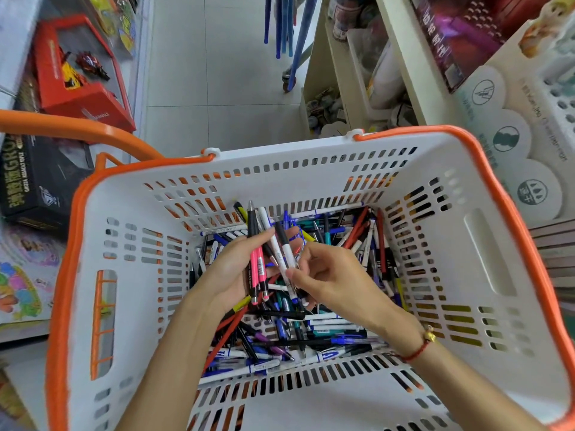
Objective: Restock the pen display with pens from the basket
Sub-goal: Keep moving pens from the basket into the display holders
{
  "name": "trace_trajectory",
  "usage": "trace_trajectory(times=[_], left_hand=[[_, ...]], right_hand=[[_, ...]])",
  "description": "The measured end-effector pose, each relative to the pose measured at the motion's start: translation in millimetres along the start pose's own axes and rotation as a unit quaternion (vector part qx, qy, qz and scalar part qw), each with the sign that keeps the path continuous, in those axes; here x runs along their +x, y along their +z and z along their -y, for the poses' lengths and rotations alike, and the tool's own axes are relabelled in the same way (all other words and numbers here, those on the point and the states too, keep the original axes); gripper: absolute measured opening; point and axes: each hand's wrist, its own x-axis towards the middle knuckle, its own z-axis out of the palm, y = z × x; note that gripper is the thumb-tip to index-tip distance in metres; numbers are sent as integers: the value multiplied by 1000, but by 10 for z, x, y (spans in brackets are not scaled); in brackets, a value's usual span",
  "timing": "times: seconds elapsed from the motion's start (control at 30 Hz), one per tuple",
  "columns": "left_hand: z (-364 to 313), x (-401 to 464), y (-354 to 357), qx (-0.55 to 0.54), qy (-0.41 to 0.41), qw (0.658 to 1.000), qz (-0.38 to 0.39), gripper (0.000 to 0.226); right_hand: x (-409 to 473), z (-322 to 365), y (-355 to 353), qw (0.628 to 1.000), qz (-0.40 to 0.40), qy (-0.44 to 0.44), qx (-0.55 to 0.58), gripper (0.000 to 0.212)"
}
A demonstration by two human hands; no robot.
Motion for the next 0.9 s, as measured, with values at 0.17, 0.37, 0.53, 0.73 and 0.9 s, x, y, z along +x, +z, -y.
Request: trace_trajectory(times=[0.17,0.37,0.53,0.73,0.9], left_hand=[[12,-7,15,39,-10,999,-22,28],[-6,-19,-136,140,-67,982,109,40],[52,-101,-20,240,-136,925,261,33],[3,-140,56,244,-118,935,229,10],[49,-147,53,234,-102,945,204,7]], right_hand=[[16,-20,-9,998,40,-20,-51,21],[77,40,-160,976,-212,-33,38,46],[151,-24,-204,982,2,163,100,63],[151,36,-195,963,-122,88,224,43],[128,5,-136,930,-274,55,240,41]])
